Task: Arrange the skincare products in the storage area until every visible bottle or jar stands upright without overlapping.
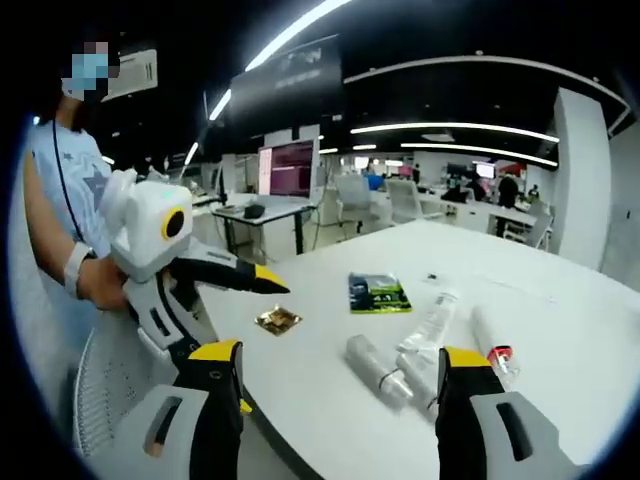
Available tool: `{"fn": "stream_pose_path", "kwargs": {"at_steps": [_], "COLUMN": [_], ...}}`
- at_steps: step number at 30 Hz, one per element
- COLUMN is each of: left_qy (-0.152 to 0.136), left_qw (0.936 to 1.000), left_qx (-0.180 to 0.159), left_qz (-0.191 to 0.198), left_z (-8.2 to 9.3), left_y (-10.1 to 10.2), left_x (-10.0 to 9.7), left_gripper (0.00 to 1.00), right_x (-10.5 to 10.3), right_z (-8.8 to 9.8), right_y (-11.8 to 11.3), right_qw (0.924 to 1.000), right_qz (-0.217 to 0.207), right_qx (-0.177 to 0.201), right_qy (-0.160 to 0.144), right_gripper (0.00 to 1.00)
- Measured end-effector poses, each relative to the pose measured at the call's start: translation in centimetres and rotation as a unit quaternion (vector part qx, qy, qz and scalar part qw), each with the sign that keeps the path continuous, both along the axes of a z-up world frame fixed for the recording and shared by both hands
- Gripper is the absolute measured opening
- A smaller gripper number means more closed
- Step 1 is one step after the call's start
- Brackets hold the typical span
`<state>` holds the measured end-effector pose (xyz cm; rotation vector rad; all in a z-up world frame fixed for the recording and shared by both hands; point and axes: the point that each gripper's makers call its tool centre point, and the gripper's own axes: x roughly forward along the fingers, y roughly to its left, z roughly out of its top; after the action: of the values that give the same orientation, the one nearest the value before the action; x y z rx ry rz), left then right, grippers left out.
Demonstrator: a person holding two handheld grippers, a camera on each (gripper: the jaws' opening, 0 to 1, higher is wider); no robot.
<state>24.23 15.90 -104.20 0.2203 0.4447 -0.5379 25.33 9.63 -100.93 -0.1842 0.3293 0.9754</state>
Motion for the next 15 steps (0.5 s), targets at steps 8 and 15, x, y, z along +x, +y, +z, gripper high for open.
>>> {"fn": "stream_pose_path", "kwargs": {"at_steps": [8,15], "left_qy": [-0.013,-0.018], "left_qw": [0.9888,0.9909], "left_qx": [-0.071,-0.064], "left_qz": [0.130,0.117], "left_z": [1.3,1.3], "left_y": [4.6,4.2], "left_x": [1.7,1.7], "left_gripper": [0.86,0.98], "right_x": [1.5,1.6], "right_z": [0.0,-0.5], "right_y": [-1.1,-1.1], "right_qw": [0.9992,0.9989], "right_qz": [-0.038,-0.044], "right_qx": [-0.005,-0.016], "right_qy": [-0.004,0.001], "right_gripper": [0.77,0.84]}}
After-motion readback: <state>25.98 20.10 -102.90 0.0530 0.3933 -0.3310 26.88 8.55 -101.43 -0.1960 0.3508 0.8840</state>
